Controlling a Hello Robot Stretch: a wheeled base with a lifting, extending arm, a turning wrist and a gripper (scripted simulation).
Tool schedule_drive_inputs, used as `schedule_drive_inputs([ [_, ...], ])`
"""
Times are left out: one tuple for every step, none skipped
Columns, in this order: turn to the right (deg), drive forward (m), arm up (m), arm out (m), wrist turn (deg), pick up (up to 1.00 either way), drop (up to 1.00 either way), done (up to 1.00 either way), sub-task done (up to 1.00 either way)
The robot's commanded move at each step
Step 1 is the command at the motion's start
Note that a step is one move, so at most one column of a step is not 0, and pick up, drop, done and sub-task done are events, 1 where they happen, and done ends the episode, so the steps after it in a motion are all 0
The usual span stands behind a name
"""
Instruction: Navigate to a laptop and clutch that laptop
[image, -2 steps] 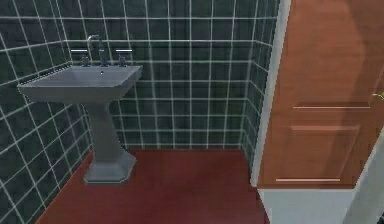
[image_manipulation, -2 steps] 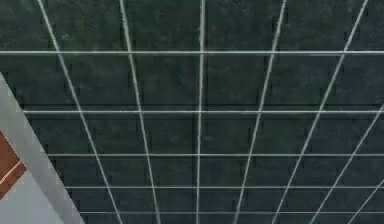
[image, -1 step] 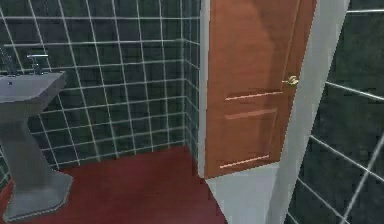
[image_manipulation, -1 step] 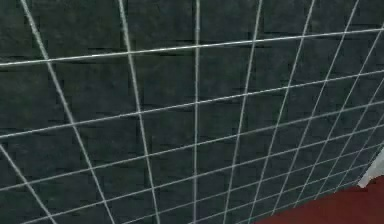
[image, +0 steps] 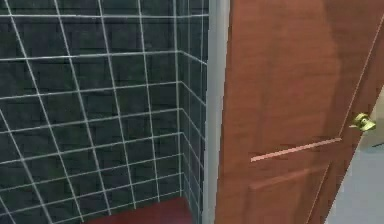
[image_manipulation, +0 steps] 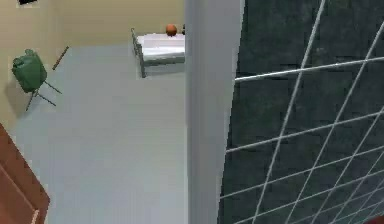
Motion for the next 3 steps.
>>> schedule_drive_inputs([
  [30.0, 0.0, 0.0, 0.0, 0.0, 0.0, 0.0, 0.0, 0.0],
  [0.0, 0.45, 0.0, 0.0, 0.0, 0.0, 0.0, 0.0, 0.0],
  [42.0, 0.0, 0.0, 0.0, 0.0, 0.0, 0.0, 0.0, 0.0],
])
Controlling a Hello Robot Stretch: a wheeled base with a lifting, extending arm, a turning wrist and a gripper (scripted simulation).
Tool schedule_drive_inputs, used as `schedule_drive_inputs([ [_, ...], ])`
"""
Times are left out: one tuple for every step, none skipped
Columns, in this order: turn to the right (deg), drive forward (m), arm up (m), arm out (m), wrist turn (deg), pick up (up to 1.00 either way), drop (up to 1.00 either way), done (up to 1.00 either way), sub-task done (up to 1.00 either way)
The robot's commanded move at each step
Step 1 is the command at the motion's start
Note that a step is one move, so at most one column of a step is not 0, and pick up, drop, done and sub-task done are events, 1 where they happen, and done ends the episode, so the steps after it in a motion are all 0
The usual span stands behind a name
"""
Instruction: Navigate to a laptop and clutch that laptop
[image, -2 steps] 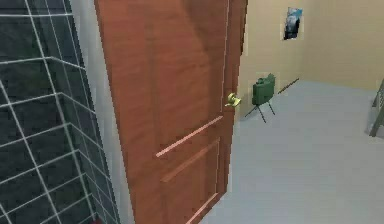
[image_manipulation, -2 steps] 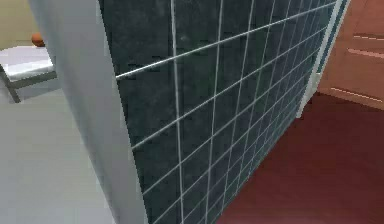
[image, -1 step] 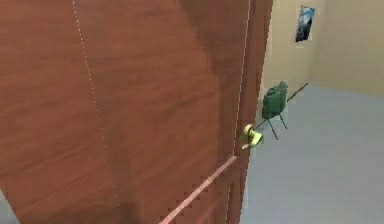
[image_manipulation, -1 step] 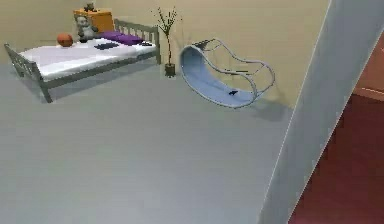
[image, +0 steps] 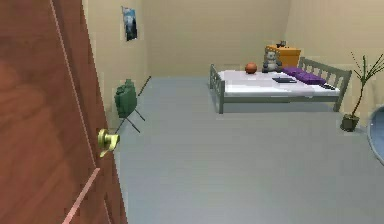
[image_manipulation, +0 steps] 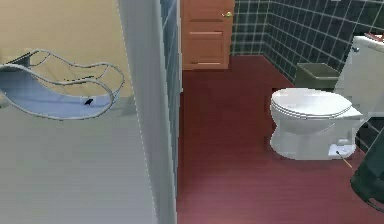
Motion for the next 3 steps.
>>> schedule_drive_inputs([
  [0.0, 0.15, 0.0, 0.0, 0.0, 0.0, 0.0, 0.0, 0.0],
  [21.0, 0.0, 0.0, 0.0, 0.0, 0.0, 0.0, 0.0, 0.0],
  [0.0, 1.0, 0.0, 0.0, 0.0, 0.0, 0.0, 0.0, 0.0],
])
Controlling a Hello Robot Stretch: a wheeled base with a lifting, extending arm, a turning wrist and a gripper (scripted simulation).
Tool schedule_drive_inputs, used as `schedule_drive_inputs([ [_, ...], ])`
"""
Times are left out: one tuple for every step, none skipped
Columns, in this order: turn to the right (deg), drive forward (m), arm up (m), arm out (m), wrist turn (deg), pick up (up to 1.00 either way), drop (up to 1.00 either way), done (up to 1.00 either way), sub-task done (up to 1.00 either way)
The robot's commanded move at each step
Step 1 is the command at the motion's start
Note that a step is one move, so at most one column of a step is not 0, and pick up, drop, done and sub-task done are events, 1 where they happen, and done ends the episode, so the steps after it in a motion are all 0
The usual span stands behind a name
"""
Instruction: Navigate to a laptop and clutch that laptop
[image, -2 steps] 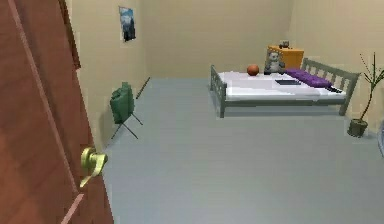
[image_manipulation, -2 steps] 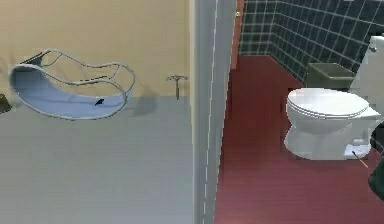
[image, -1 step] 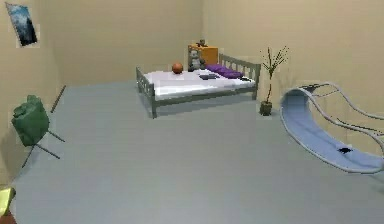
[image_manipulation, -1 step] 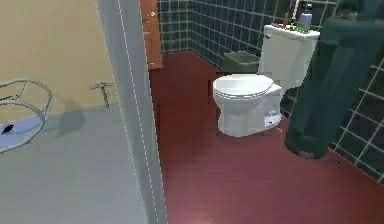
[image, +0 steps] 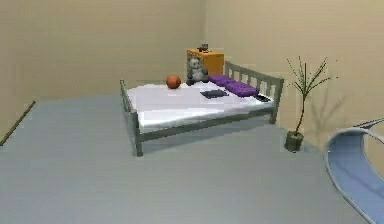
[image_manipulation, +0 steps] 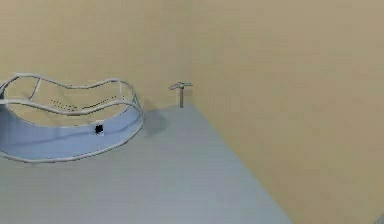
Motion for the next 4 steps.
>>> schedule_drive_inputs([
  [0.0, 1.0, 0.0, 0.0, 0.0, 0.0, 0.0, 0.0, 0.0],
  [0.0, 0.8, 0.0, 0.0, 0.0, 0.0, 0.0, 0.0, 0.0],
  [-45.0, 0.0, 0.0, 0.0, 0.0, 0.0, 0.0, 0.0, 0.0],
  [-24.0, 0.0, 0.0, 0.0, 0.0, 0.0, 0.0, 0.0, 0.0],
])
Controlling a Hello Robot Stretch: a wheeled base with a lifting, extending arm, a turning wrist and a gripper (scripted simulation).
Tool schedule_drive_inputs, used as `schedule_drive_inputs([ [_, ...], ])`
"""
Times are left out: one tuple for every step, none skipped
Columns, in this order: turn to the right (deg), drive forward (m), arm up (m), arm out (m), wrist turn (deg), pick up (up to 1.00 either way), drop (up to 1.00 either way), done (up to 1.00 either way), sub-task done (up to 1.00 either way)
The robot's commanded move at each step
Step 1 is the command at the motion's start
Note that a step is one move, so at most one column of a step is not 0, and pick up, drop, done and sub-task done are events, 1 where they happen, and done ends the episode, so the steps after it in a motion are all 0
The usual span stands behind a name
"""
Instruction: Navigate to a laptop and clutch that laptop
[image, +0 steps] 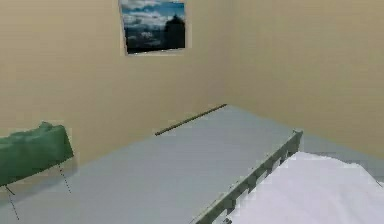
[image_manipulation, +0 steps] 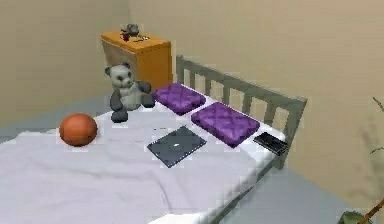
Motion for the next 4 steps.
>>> schedule_drive_inputs([
  [45.0, 0.0, 0.0, 0.0, 0.0, 0.0, 0.0, 0.0, 0.0],
  [45.0, 0.0, 0.0, 0.0, 0.0, 0.0, 0.0, 0.0, 0.0],
  [39.0, 0.0, 0.0, 0.0, 0.0, 0.0, 0.0, 0.0, 0.0],
  [0.0, 0.9, 0.0, 0.0, 0.0, 0.0, 0.0, 0.0, 0.0],
])
